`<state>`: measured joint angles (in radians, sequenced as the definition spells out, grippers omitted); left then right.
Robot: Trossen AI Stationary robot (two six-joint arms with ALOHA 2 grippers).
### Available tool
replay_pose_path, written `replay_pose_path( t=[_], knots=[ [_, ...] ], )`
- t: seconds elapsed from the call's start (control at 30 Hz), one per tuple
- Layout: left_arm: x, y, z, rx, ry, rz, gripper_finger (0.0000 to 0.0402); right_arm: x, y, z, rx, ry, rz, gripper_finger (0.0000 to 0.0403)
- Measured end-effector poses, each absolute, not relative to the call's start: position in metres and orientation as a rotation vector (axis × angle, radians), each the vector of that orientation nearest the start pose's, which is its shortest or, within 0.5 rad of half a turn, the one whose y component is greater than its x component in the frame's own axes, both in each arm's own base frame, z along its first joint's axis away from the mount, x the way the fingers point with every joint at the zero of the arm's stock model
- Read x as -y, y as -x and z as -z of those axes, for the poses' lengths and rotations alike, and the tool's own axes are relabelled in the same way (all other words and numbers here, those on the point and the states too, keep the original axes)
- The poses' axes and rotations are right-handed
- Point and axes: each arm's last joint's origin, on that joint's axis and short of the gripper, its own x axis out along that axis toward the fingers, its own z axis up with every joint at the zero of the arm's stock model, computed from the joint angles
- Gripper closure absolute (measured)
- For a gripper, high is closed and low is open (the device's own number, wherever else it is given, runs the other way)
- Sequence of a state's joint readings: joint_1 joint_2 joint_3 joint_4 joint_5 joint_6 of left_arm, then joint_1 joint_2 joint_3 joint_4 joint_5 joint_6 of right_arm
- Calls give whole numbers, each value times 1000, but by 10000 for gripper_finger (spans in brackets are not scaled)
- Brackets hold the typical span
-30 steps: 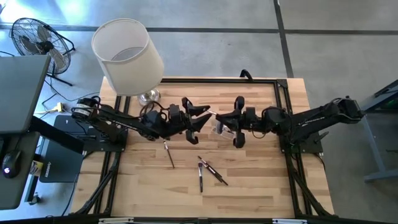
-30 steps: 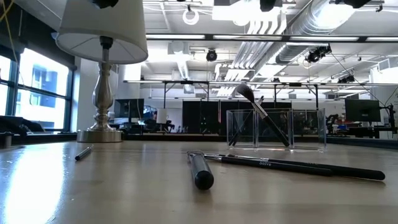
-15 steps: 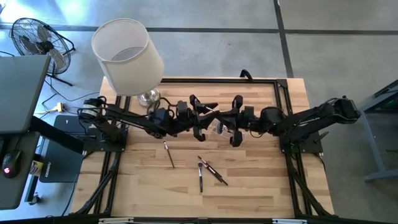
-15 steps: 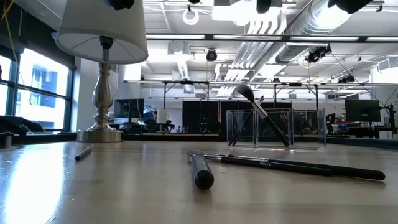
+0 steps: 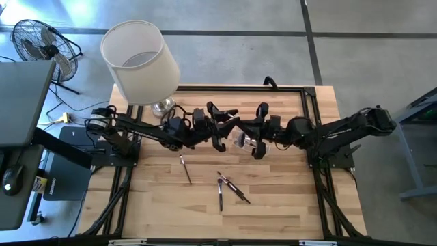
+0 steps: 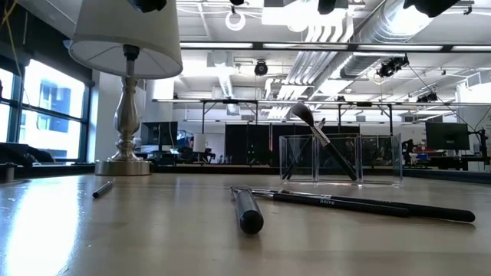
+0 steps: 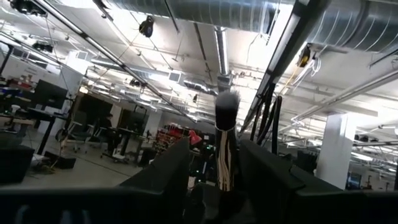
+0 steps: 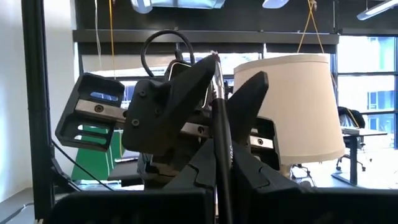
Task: Put items in baskets/containers
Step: Put the black eyeshadow brush into the transparent organizer
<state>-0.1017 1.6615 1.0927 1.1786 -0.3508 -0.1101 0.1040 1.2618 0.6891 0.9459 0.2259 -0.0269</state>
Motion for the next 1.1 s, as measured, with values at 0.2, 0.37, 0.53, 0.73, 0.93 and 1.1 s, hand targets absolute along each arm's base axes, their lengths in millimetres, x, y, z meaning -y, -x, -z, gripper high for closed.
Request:
replay_pose_path(
  t=[0.2,0.37,0.53,0.73,0.93,1.1],
  knots=[
    [25,-360,-339,608,241,-214,334,-21,-267,-307,355,-33,126,393],
    [25,-361,-337,577,273,-209,382,-21,-268,-304,322,-30,127,393],
    [22,-364,-332,515,310,-248,383,-20,-269,-299,278,-52,165,379],
    [22,-365,-323,344,282,-274,384,-21,-260,-298,157,-37,199,330],
    [22,-364,-321,176,256,-302,384,-19,-242,-297,12,-69,213,274],
    [23,-369,-333,36,230,-267,384,-15,-238,-294,-162,-135,202,246]
  ],
)
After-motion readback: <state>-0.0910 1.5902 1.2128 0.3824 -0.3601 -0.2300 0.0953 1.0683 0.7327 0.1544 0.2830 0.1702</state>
